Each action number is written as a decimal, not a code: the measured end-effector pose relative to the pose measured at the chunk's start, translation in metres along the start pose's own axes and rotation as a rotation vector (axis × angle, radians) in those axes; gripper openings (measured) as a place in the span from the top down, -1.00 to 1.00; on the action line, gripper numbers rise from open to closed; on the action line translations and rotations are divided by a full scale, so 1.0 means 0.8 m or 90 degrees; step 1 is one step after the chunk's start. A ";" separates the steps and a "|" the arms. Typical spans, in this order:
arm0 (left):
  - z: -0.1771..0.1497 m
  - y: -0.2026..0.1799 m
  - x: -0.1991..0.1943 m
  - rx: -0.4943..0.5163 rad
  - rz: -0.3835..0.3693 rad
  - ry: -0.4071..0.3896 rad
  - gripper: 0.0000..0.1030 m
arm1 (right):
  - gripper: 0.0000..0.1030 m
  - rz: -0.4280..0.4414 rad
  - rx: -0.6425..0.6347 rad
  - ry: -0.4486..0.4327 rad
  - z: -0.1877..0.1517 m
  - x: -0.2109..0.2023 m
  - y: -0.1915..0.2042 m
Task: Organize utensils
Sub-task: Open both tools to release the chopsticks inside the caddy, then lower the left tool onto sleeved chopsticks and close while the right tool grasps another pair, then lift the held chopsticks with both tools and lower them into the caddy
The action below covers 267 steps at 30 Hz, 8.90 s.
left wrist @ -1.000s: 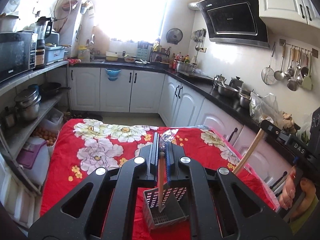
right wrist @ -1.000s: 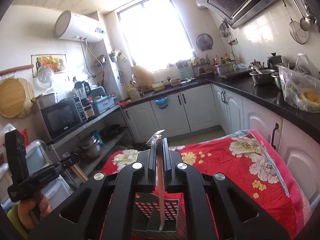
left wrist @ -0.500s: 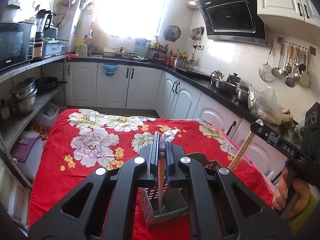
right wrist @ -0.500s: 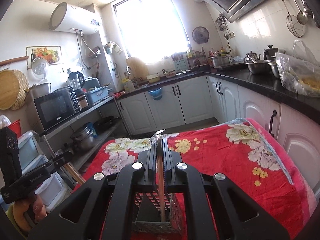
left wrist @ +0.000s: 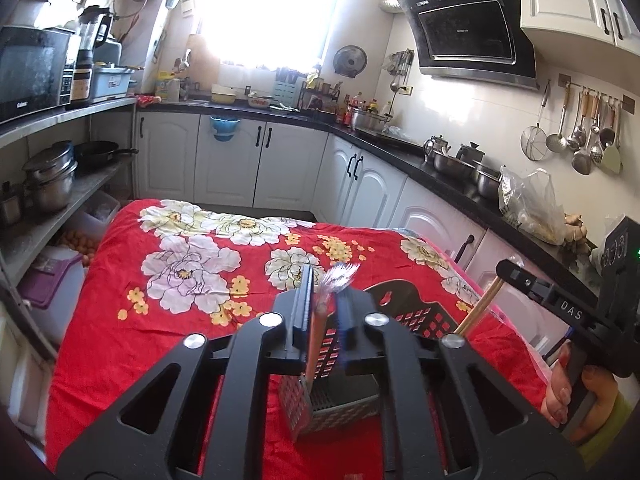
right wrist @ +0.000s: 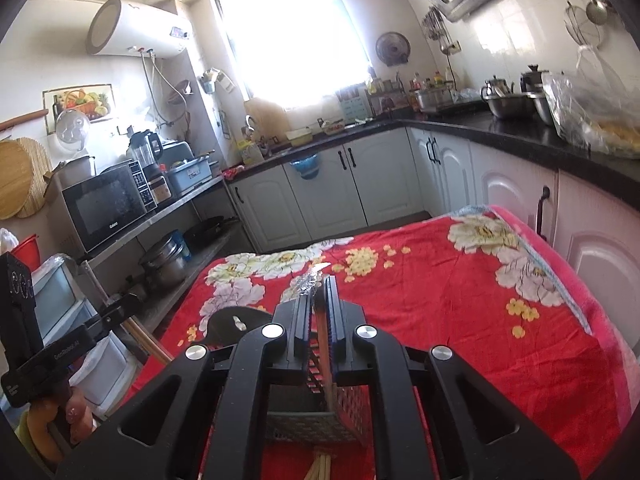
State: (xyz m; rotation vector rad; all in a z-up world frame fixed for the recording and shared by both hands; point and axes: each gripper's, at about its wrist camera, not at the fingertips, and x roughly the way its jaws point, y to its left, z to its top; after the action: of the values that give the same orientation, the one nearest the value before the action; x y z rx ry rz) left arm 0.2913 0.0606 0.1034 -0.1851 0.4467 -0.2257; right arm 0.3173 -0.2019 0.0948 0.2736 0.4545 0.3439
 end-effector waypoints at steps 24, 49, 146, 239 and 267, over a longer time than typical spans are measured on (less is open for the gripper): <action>-0.035 0.022 -0.051 -0.101 0.029 -0.013 -0.80 | 0.02 -0.036 0.003 0.042 -0.038 -0.024 -0.012; -0.097 0.026 -0.086 -0.124 0.021 0.043 -0.80 | -0.08 -0.016 -0.060 0.108 -0.090 -0.069 0.016; -0.176 0.047 0.032 -0.238 -0.102 0.324 0.87 | 0.78 0.087 0.086 0.346 -0.146 0.050 -0.038; 0.046 -0.058 0.021 0.016 -0.084 0.022 0.93 | 0.79 -0.022 -0.107 -0.265 0.046 0.054 0.043; 0.002 -0.043 0.034 -0.005 -0.071 0.053 0.93 | 0.78 0.020 -0.056 -0.164 -0.023 0.018 0.010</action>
State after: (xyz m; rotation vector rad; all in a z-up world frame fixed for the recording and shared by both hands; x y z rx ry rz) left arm 0.3100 0.0204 0.1013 -0.2089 0.5201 -0.3427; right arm 0.3190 -0.1859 0.0762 0.2360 0.1812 0.3535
